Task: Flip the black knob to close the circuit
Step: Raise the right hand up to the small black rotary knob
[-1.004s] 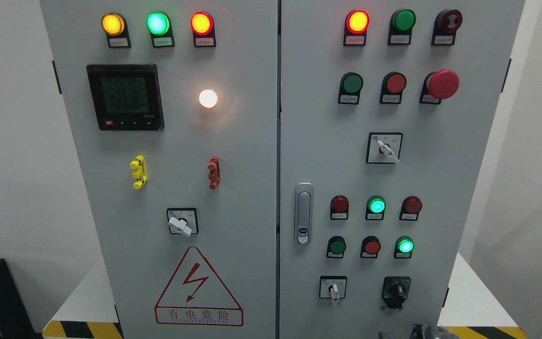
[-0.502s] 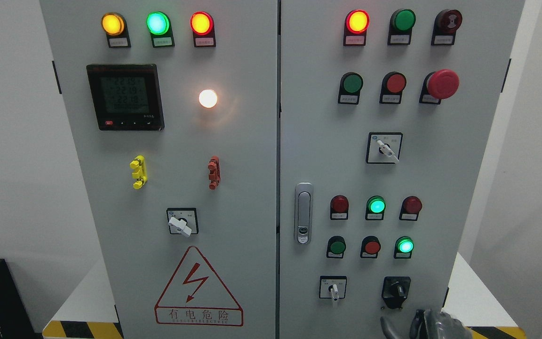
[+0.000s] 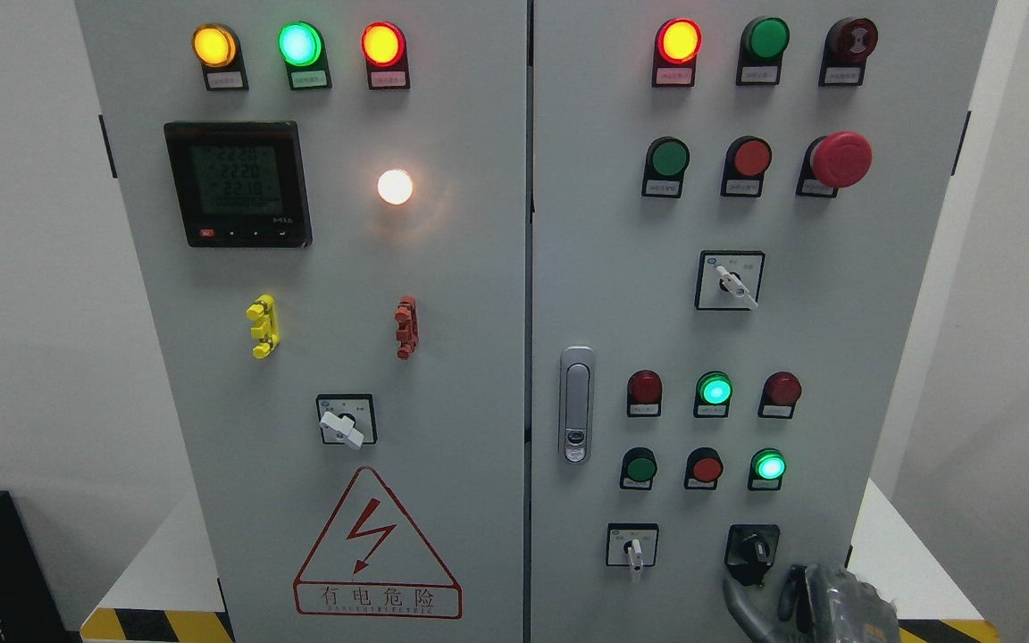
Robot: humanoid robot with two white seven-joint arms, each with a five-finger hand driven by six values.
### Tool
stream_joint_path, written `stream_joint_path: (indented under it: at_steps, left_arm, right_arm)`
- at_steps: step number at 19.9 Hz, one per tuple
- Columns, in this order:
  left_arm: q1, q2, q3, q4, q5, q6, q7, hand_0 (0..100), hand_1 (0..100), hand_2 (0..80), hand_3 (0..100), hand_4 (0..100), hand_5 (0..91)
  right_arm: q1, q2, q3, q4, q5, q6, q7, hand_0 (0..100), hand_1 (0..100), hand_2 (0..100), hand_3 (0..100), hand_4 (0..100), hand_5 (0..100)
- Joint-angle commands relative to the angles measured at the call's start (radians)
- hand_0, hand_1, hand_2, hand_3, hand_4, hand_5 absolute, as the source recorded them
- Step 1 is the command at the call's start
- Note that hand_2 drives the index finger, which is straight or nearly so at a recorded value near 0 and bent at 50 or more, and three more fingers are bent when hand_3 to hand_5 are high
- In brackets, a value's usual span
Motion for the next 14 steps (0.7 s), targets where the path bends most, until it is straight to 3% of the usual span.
stream_joint_path:
  at_steps: [1,14]
  left_arm:
    - [0.0,0.0,-0.02,0.021,-0.02,0.003,0.0,12,56,0.0,0,0,0.0]
    - [0.0,0.0,-0.02,0.021,-0.021,0.003,0.0,12,56,0.0,0,0,0.0]
  right_arm:
    - [-0.011,-0.001,-0.004,0.009,0.002,0.005,0.0,0,12,79,96,79,81]
    - [-0.015,-0.002,-0.04,0.01,0.002,0.007,-0.001,0,13,79,96,79,81]
